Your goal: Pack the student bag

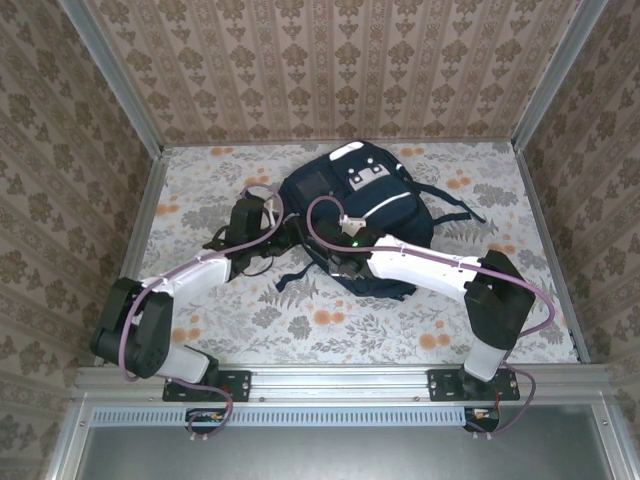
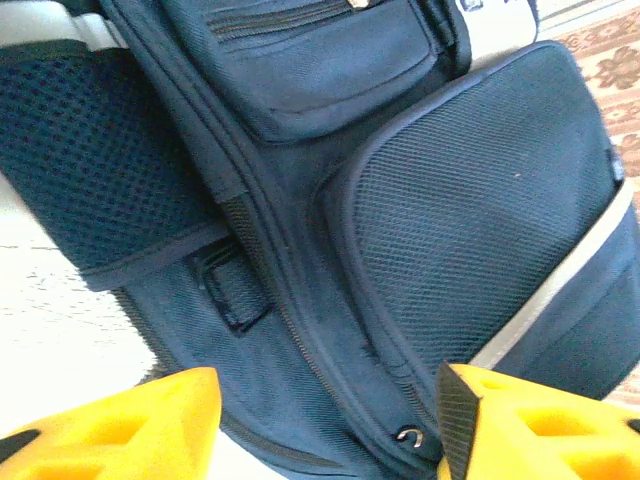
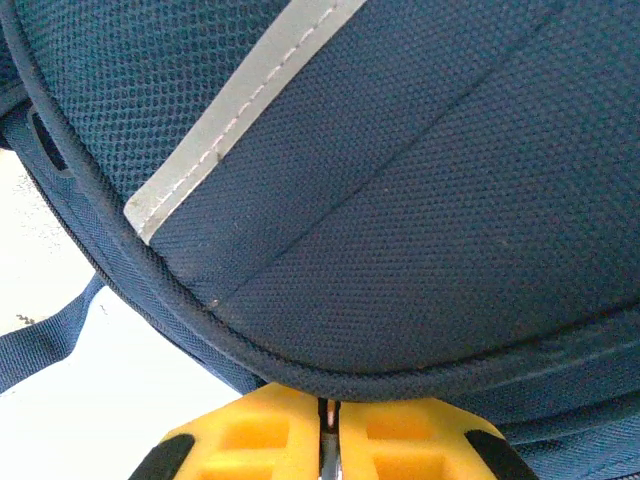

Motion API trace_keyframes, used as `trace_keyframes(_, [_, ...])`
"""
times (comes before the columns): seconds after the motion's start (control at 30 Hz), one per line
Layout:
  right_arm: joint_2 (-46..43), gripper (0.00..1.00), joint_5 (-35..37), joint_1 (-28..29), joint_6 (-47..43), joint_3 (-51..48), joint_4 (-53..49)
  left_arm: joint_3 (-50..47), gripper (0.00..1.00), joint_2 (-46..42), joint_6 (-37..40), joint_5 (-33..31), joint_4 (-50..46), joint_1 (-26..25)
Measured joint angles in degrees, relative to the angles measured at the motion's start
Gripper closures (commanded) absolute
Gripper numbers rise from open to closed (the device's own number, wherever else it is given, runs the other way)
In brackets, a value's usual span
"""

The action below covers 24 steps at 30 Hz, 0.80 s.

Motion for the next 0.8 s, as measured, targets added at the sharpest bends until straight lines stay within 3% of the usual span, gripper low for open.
trace_keyframes(0.23, [0.0, 0.86, 1.25, 0.26, -3.19, 0.04, -0.31, 0.02, 0.47, 2.67, -4.26, 1.99, 4.74, -1.62])
trace_keyframes(0.47, [0.0, 0.98, 1.44, 0.26, -6.78, 0.04, -0.26, 0.7, 0.59, 7.19, -7.28, 3.37, 7.91, -3.08])
trace_keyframes(0.8, [-1.05, 1.0, 1.44, 0.26, -8.61, -1.84, 1.95, 2.91, 0.63, 10.64, -9.51, 4.46, 11.91, -3.63])
